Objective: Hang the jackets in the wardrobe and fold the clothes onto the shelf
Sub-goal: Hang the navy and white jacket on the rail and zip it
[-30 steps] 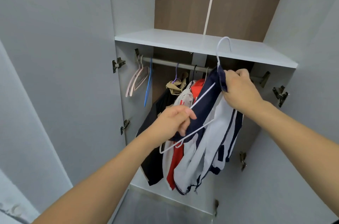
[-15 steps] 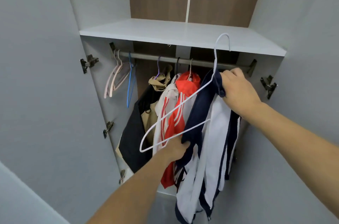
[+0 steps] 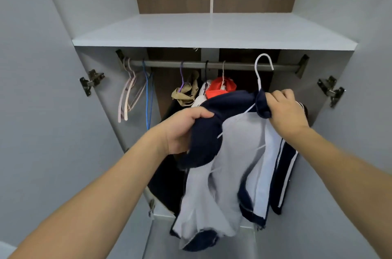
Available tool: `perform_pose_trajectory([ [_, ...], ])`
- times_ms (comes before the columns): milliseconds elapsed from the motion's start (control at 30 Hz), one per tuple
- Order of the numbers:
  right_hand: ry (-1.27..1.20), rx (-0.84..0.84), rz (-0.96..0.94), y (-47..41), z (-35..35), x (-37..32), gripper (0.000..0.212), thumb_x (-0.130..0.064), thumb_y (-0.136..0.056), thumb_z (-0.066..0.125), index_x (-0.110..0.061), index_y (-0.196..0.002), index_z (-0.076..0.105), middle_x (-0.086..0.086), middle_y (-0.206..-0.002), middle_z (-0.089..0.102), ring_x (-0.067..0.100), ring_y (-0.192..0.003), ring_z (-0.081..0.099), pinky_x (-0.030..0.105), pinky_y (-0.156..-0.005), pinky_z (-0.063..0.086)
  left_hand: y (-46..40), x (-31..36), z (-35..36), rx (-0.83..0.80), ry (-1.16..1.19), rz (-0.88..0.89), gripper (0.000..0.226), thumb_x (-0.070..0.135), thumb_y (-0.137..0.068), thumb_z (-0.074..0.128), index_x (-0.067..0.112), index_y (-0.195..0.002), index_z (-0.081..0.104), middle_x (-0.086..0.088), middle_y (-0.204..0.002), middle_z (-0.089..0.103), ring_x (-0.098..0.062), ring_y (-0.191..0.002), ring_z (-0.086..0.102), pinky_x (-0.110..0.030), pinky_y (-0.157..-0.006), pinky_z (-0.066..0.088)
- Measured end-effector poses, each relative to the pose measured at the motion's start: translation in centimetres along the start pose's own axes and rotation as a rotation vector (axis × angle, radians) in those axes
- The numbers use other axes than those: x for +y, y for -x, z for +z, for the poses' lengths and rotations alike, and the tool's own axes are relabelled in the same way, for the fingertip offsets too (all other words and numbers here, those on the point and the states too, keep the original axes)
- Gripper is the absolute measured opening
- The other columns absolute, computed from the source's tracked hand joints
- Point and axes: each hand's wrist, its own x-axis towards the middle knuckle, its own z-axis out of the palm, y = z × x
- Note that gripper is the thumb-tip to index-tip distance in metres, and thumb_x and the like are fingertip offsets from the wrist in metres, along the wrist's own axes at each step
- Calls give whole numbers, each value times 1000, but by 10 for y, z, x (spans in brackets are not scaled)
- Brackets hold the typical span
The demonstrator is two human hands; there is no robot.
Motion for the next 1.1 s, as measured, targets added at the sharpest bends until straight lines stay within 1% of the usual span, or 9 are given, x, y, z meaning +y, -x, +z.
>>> perform_pose_trajectory([
  [200,-22,0,-5,-12,-1,-24,35,7,-78,64,2,-113,59,20,-105,60,42,-110,46,44,-68,47,-36,20,32,12,20,11,30,21,-100,46,-2,-114,60,-25,-98,73,-35,-82,74,-38,-61,61],
  [367,67,-11,118,-24,-11,-4,34,3,-85,57,1,-119,55,22,-109,55,39,-112,42,44,-63,43,-33,35,4,-58,-102,-1,27,17,-84,55,2,-104,64,-18,-93,70,-32,-75,70,-37,-66,57],
  [467,107,17,117,-34,-16,3,38,2,-85,56,-1,-123,53,22,-111,53,39,-112,41,39,-56,34,-23,54,-19,106,-282,61,19,18,-67,63,10,-81,73,-19,-88,67,-30,-69,63,-36,-72,46],
  [533,127,36,81,-39,-19,-1,40,0,-84,59,-3,-124,53,21,-110,52,38,-110,40,34,-53,29,-20,65,-30,142,-336,48,30,19,-64,64,5,-88,74,-21,-90,69,-31,-72,65,-38,-77,48],
  [600,140,41,43,-42,-20,-8,42,-2,-84,59,-5,-126,52,20,-110,51,37,-109,40,33,-52,25,-21,67,-29,61,-278,14,44,21,-62,65,2,-101,71,-21,-96,69,-31,-78,65,-40,-82,48],
  [733,86,30,-6,-40,-12,-33,41,-3,-85,59,-6,-126,54,20,-109,52,38,-106,44,32,-53,26,-42,45,3,-83,-86,-6,36,20,-80,53,-2,-106,65,-19,-96,70,-32,-82,69,-36,-72,57],
  [900,38,-12,-61,-44,-5,-38,33,-5,-88,53,-6,-121,54,15,-108,52,35,-106,41,35,-55,27,-77,14,32,94,152,-28,26,14,-95,45,-7,-99,60,-18,-79,74,-32,-86,72,-46,-75,60],
  [1000,-36,-85,-65,-49,-5,-23,21,-9,-91,53,-7,-111,56,13,-103,55,32,-102,42,39,-62,37,-80,13,27,158,-126,-2,24,18,-96,47,1,-91,64,-12,-79,72,-25,-73,67,-42,-72,60],
  [1100,-243,-116,-21,-51,-1,-10,9,-21,-95,56,-15,-91,61,4,-86,58,27,-92,46,37,-69,39,-79,12,10,281,-1030,214,27,25,-97,47,6,-84,61,-8,-86,71,-24,-77,63,-39,-69,54],
])
